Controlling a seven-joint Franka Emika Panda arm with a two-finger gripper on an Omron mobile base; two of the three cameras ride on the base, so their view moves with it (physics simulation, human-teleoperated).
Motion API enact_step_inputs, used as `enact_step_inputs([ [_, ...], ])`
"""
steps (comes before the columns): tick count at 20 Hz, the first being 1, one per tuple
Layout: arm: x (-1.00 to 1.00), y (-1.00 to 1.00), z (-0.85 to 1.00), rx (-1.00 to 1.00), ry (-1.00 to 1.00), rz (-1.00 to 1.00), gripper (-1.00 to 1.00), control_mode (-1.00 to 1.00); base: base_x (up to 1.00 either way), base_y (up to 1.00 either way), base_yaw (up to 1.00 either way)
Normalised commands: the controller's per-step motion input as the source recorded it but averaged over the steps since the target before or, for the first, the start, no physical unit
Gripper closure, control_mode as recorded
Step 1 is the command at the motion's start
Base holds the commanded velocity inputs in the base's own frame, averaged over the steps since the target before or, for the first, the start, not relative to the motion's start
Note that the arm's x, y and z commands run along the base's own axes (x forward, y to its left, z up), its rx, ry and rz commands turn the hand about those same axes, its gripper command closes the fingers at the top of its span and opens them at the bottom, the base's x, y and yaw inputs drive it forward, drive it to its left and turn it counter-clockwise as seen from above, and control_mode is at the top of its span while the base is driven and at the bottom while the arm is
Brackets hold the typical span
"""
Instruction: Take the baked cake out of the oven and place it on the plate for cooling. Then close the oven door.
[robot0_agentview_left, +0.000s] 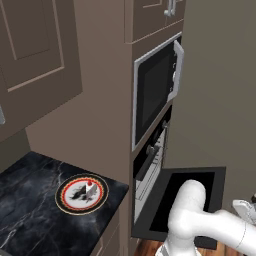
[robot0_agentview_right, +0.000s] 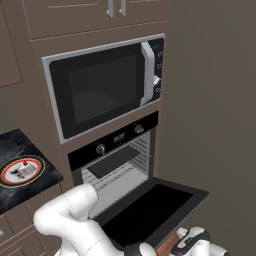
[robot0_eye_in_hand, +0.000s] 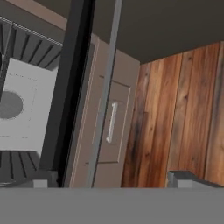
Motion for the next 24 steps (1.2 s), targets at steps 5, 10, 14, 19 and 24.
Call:
enact_step_inputs([
  [5,0.0,0.0,-0.6,0.14,0.0,0.08,-1.0,-1.0,0.0,0.0,0.0],
  [10,0.0,0.0,-0.63,0.17,0.0,0.11,-1.0,-1.0,0.0,0.0,0.0],
  [14,0.0,0.0,-0.59,0.21,0.0,0.13,-1.0,-1.0,0.0,0.0,0.0],
  [19,0.0,0.0,-0.54,0.23,0.0,0.15,-1.0,-1.0,0.0,0.0,0.0],
  [24,0.02,0.0,-0.52,0.28,0.0,0.18,-1.0,-1.0,0.0,0.0,0.0],
])
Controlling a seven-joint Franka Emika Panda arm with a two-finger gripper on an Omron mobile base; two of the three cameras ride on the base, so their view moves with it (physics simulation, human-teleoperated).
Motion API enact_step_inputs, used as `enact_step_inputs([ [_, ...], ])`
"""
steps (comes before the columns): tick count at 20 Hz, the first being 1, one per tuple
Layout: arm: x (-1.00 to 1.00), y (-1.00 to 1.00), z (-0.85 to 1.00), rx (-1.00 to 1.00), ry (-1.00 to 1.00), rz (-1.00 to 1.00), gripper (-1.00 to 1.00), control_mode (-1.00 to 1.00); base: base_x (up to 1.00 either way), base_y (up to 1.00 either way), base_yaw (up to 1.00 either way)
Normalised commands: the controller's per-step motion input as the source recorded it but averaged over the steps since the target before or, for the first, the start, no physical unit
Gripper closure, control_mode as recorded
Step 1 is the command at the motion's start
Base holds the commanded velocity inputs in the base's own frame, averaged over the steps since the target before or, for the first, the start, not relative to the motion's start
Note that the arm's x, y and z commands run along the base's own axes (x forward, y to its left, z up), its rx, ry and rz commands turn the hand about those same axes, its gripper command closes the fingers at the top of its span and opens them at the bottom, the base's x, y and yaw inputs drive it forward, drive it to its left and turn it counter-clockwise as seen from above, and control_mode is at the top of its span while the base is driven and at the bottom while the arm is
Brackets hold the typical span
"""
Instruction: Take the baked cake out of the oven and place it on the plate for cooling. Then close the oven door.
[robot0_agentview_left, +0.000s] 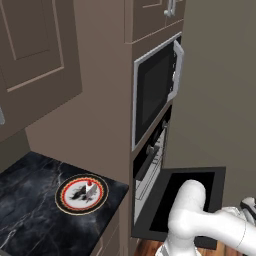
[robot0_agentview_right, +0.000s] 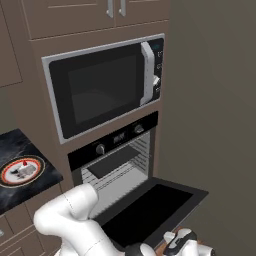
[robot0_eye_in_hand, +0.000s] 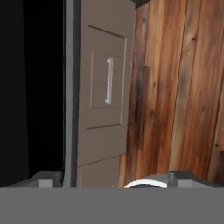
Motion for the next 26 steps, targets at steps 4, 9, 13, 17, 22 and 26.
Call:
enact_step_inputs([
  [4,0.05,0.0,-0.48,0.32,0.0,0.22,-1.0,-1.0,0.0,0.0,0.0],
  [9,0.03,0.1,-0.39,0.41,0.03,0.27,-1.0,-1.0,0.0,0.0,0.0],
  [13,0.01,0.23,-0.23,0.51,0.09,0.3,-1.0,-1.0,0.0,0.0,0.0],
  [17,0.01,0.31,-0.06,0.54,0.09,0.31,-1.0,-1.0,0.0,0.0,0.0],
  [22,0.14,0.36,0.0,0.55,0.08,0.26,-1.0,-1.0,0.0,0.0,0.0],
  [26,0.29,0.4,0.0,0.55,0.1,0.23,-1.0,-1.0,0.0,0.0,0.0],
])
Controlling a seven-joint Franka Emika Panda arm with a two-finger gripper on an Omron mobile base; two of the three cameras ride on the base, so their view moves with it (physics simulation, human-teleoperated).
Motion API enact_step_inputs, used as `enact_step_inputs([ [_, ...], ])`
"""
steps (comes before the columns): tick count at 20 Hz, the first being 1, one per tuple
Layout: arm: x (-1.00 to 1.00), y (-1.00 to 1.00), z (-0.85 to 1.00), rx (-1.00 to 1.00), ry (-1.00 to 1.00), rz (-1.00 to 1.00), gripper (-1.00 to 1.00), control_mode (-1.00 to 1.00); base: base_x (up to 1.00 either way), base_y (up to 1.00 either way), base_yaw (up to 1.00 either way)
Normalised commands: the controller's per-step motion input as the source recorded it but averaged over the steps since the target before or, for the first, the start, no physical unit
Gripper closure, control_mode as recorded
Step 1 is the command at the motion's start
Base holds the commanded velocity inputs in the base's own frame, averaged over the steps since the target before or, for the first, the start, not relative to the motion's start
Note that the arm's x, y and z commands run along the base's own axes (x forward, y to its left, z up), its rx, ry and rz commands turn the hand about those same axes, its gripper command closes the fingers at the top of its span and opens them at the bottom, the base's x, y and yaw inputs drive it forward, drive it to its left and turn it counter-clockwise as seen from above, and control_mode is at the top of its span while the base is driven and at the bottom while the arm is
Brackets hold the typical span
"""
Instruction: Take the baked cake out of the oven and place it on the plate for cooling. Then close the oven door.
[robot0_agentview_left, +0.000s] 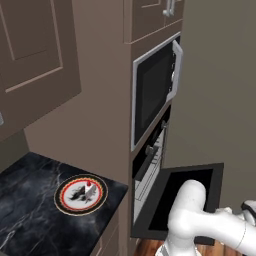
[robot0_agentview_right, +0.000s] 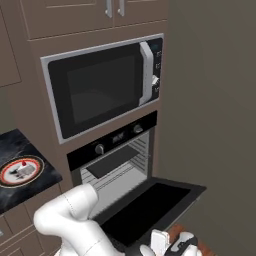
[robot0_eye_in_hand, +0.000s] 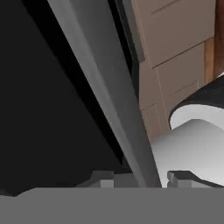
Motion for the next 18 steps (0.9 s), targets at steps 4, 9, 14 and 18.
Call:
enact_step_inputs([
  [4,0.38,0.41,0.0,0.55,0.1,0.21,-1.0,-1.0,0.0,0.0,0.0],
  [9,0.38,0.44,0.0,0.54,0.06,0.21,-1.0,-1.0,0.0,0.0,0.0],
  [14,0.33,0.5,0.08,0.52,0.01,0.19,-1.0,-1.0,0.0,0.0,0.0],
  [18,0.34,0.43,0.19,0.47,0.0,0.15,-1.0,-1.0,0.0,0.0,0.0],
])
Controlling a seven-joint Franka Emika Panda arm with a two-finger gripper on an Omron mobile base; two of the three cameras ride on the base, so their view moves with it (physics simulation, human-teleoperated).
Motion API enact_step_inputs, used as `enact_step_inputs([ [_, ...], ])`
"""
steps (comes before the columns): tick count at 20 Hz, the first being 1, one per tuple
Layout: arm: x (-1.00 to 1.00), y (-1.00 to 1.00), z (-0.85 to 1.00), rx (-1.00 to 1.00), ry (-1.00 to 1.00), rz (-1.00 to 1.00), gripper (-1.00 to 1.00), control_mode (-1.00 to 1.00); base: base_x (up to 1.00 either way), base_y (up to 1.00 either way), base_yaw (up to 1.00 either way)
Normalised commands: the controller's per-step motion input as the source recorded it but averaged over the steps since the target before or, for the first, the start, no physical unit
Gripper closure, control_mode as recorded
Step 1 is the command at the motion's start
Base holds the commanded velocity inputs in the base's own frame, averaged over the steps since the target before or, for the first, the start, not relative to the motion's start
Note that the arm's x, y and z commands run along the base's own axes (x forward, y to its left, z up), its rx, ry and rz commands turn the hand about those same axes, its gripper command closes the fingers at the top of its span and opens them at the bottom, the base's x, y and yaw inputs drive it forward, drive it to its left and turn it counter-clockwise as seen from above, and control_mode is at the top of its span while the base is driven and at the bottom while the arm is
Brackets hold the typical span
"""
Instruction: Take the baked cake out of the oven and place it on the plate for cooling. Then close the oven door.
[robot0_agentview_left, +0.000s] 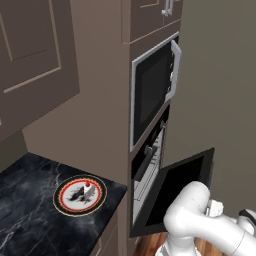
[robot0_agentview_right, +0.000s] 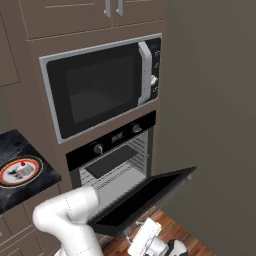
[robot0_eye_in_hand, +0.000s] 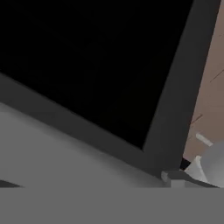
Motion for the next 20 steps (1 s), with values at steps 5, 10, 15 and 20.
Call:
enact_step_inputs([
  [5,0.37,0.35,0.2,0.32,-0.05,0.06,-1.0,-1.0,0.0,0.0,0.0],
  [10,0.31,0.39,0.19,0.16,-0.11,0.0,-1.0,-1.0,0.0,0.0,0.0],
  [15,0.35,0.6,0.19,0.08,-0.12,0.0,-1.0,-1.0,0.0,0.0,0.0],
  [20,0.47,0.73,0.16,0.02,-0.11,0.0,-1.0,-1.0,0.0,0.0,0.0],
])
